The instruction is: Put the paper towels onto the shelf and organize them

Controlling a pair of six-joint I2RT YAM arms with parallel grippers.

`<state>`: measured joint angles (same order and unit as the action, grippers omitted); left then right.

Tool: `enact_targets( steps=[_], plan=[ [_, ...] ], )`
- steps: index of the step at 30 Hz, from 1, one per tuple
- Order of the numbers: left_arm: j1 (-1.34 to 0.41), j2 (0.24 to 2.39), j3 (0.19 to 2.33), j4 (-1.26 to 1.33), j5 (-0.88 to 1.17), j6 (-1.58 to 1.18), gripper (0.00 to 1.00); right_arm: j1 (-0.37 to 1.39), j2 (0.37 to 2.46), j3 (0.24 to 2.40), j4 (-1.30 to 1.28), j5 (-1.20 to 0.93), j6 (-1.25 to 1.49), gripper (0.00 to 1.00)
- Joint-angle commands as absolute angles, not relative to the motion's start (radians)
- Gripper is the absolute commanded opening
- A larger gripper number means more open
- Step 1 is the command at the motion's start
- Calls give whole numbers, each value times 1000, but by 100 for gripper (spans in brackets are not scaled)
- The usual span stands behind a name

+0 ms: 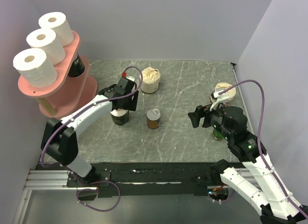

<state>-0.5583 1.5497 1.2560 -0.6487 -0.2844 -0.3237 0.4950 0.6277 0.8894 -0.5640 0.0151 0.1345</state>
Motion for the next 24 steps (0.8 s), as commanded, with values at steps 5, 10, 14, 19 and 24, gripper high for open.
enact_targets(
  steps=[5, 10, 14, 19, 24],
  plan=[
    [-566, 1611, 1223, -575, -236, -288, 74, 502, 621, 927, -563, 11, 153, 87],
    [-566, 1654, 1207, -587, -297, -295, 68, 502, 621, 933, -565, 18, 153, 87],
    [-566, 1661, 1201, -592, -330, -298, 53, 502, 611, 928, -564, 20, 152, 87],
    [-565, 1632, 1207, -620, -376, -295, 46, 502, 607, 930, -575, 25, 150, 87],
    [-565, 1577, 1287, -712, -460, -282, 43, 502, 611, 951, -586, 18, 152, 88]
  ],
)
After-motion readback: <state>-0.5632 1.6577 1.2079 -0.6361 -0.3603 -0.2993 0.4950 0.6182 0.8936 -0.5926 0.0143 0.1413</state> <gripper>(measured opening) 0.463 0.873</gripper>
